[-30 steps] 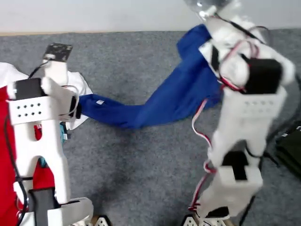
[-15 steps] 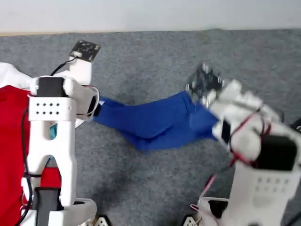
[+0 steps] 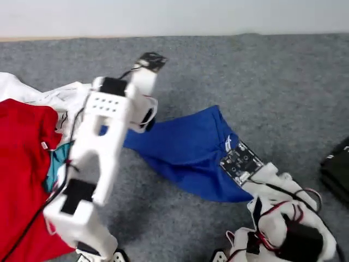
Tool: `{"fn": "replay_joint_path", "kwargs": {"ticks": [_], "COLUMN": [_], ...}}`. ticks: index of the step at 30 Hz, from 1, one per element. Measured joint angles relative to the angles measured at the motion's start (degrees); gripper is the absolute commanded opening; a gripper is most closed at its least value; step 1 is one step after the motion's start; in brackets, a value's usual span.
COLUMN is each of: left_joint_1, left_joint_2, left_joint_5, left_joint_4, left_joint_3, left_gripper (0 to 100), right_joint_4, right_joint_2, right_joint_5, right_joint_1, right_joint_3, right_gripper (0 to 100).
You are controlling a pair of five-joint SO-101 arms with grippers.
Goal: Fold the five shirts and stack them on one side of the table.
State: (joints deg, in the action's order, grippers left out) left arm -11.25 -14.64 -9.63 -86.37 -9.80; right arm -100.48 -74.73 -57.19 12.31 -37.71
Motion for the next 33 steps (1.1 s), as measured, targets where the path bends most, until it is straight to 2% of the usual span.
{"fn": "replay_joint_path", "kwargs": {"ticks": [7,12,20,26,33], "left_joint_1": [-6.3,-10.6,-15.7,-16.2,-16.4], "left_joint_2": [-17.7,-29.5,-45.4,-54.6,-57.0], "left_joint_5": [-4.3,-9.1,-9.8,-10.2,-10.0], "left_joint_4": [-0.1,-3.9,-8.5,-8.8,-8.8], "left_joint_3": [-18.0,-33.5,-58.5,-66.6,-67.3], "left_gripper": [15,21,23,22,4], "right_joint_4": [0.0,0.0,0.0,0.0,0.0], "right_joint_2": [-1.4,-1.4,-1.4,-1.4,-1.4], "right_joint_5": [0.0,0.0,0.0,0.0,0.0], "right_joint_1": [2.9,3.0,3.0,3.0,3.0], "right_joint_3": [-2.0,-2.0,-2.0,-2.0,-2.0], "right_gripper": [1.0,1.0,1.0,1.0,1.0]}}
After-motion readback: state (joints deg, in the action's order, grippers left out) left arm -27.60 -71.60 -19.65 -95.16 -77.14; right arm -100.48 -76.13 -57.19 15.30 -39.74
